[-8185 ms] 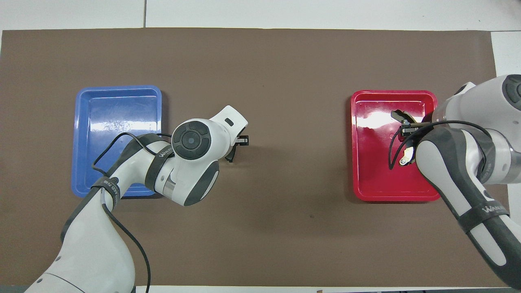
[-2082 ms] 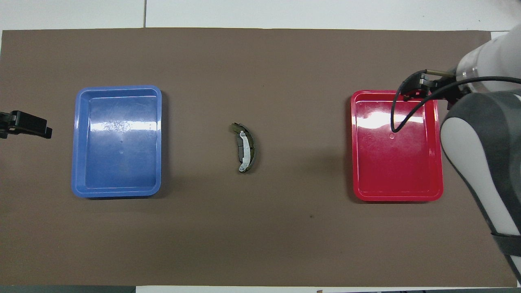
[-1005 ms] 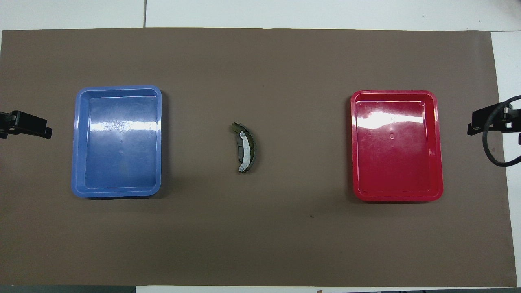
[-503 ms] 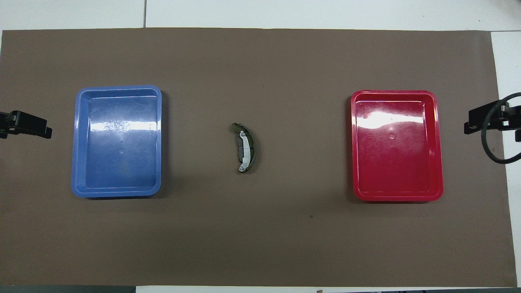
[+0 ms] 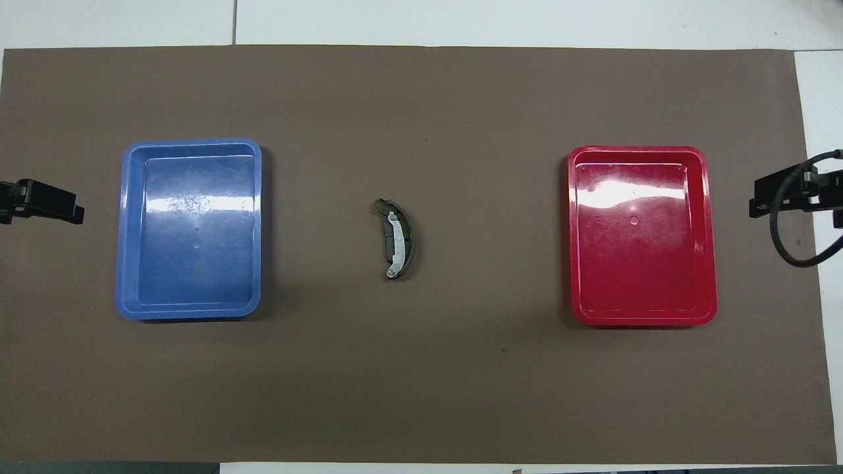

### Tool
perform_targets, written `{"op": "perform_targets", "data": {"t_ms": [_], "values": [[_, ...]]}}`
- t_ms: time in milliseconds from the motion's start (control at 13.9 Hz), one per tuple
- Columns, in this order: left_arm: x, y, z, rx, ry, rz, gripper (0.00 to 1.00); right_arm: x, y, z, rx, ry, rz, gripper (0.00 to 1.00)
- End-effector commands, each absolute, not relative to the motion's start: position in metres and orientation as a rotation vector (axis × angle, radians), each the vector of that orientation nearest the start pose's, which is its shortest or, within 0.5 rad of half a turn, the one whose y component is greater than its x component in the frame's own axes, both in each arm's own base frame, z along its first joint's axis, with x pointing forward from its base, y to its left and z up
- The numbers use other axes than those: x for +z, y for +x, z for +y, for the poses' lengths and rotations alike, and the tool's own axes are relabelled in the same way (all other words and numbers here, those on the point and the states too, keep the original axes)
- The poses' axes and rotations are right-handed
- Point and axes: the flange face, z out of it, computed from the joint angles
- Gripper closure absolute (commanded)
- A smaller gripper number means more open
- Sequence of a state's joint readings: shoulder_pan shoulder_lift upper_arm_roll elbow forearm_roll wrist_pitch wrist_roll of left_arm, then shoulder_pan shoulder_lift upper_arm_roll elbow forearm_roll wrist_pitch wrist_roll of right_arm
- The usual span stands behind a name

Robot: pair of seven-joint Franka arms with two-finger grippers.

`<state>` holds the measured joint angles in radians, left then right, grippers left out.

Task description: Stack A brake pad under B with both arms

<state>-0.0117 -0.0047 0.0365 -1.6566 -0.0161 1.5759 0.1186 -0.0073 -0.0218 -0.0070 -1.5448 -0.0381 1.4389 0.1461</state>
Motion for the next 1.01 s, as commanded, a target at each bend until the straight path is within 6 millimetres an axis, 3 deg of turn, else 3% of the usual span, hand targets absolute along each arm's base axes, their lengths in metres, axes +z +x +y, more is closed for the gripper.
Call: {"op": "perform_targets", "data": {"t_ms": [0,933], "values": [[0.5879,0.5428,0.0140,0.105,-3.155,0.147,0.00,0.6358,0.5342,-0.0076,0.105,-3.195,0.208,0.00],[0.5879,0.5428,0.0140,0.105,-3.155,0.147,0.00,0.6361,0.5338,-0.0082,0.110,-3.150,0.210,0.00]]}}
